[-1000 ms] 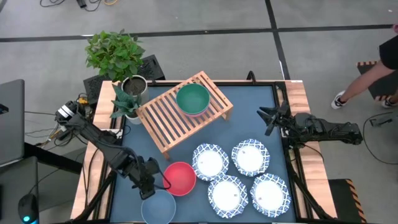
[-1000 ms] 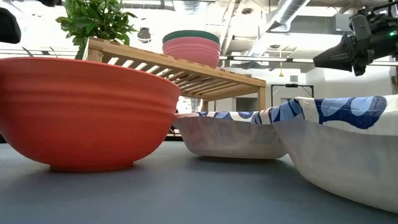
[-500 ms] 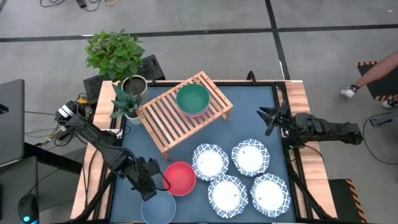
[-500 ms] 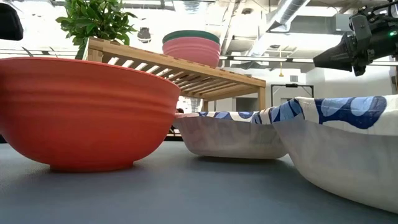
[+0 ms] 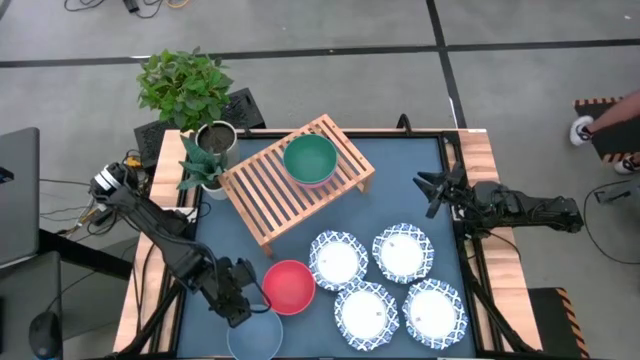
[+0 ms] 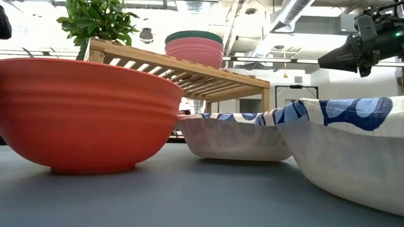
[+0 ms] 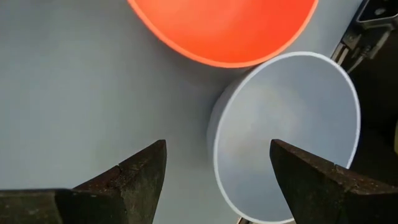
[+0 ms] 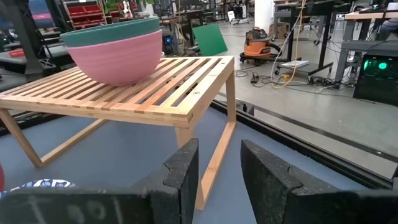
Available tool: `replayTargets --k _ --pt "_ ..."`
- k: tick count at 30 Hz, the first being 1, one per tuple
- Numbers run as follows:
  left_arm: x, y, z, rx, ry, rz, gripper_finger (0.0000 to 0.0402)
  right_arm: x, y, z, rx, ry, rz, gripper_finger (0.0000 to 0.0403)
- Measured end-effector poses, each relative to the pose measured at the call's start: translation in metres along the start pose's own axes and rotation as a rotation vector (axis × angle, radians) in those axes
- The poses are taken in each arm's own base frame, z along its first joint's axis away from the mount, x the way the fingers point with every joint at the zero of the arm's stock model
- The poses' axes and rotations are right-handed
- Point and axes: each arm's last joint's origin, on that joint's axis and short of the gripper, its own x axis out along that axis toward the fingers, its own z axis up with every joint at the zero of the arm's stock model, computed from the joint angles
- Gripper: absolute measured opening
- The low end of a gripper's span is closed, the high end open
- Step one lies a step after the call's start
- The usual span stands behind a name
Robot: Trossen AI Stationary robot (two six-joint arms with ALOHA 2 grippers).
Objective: Place and stack bowls onto a shelf
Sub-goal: Stack the blue bowl on top of the green bowl on the shelf
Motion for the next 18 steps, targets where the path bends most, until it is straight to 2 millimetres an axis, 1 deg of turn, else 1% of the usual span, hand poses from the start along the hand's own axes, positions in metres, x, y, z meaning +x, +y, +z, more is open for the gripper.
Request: replayTargets --k 4,8,18 --pt "0.0049 -0.0036 0.0 0.002 -0.004 -0.016 0.027 0.0 0.0 0.0 0.0 0.0 0.0 0.0144" --pt "0.0091 -0.0041 -0.0023 -0.014 0.032 -0.009 0.027 0.0 0.0 0.0 0.0 0.0 0.0 0.0144" --pt "0.0103 -0.0066 -0.0049 -0.033 0.031 -0.023 0.027 0.0 -0.0001 -0.0005 -0.004 0.005 -0.001 0.0144"
